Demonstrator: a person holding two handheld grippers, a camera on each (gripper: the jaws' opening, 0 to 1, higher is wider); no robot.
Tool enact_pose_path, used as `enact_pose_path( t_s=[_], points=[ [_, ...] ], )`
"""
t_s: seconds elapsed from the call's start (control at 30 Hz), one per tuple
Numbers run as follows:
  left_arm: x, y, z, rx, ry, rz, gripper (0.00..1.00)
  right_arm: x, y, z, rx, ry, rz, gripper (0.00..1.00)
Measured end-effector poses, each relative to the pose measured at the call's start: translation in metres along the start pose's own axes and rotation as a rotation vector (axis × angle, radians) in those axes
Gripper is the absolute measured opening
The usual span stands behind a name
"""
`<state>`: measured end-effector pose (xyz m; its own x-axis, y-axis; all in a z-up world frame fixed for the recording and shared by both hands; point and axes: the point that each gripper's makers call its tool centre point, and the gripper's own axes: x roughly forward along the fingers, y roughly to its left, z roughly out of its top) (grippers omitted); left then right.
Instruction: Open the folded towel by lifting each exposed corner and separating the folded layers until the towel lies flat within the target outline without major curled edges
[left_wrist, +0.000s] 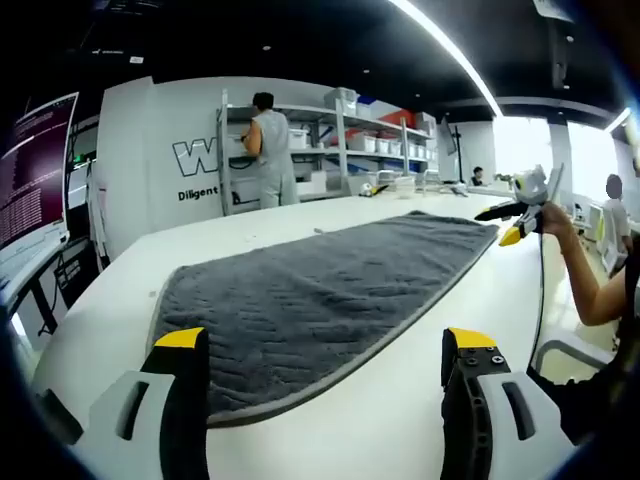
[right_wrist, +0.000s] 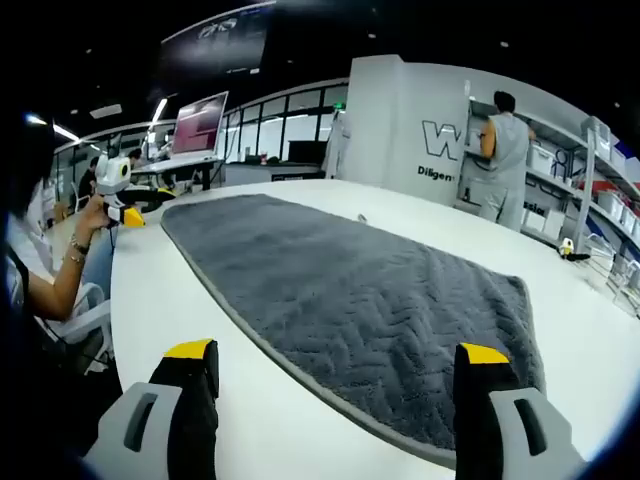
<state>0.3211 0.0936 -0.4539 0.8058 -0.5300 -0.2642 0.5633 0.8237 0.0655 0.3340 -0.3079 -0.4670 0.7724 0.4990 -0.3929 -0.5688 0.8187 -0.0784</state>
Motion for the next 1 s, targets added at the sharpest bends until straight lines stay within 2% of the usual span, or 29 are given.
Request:
enact_pose_path(
  t_s=[0.17, 0.3, 0.43, 0.6, 0.7, 0.9, 1.0],
  points=[
    [-0.002, -0.002, -0.005, -0.019, -0.004, -0.015, 0.95, -0.007, 0.001, 0.004, -0.006, -0.008, -0.035, 0.99],
    [-0.002, -0.003, -0.010, -0.029, -0.002, -0.010, 0.94, -0.011, 0.007, 0.006, -0.026, -0.016, -0.030, 0.99],
    [0.002, -0.009, -0.010, -0.013, 0.005, -0.026, 0.94, -0.007, 0.013, 0.009, -0.058, -0.006, -0.029, 0.99],
    [0.002, -0.012, -0.009, -0.011, -0.004, -0.033, 0.94, -0.008, 0.014, 0.011, -0.042, -0.025, -0.018, 0.99],
    [0.005, -0.012, -0.011, -0.028, 0.008, -0.051, 0.94, -0.006, 0.011, 0.009, -0.049, -0.006, -0.036, 0.99],
    [0.003, -0.009, -0.003, -0.011, 0.004, -0.043, 0.93, -0.003, 0.012, 0.004, -0.048, 0.017, -0.018, 0.99],
    [0.004, -0.009, -0.002, -0.017, 0.000, -0.041, 0.93, -0.002, 0.013, 0.006, -0.023, -0.007, 0.001, 0.99]
  ],
)
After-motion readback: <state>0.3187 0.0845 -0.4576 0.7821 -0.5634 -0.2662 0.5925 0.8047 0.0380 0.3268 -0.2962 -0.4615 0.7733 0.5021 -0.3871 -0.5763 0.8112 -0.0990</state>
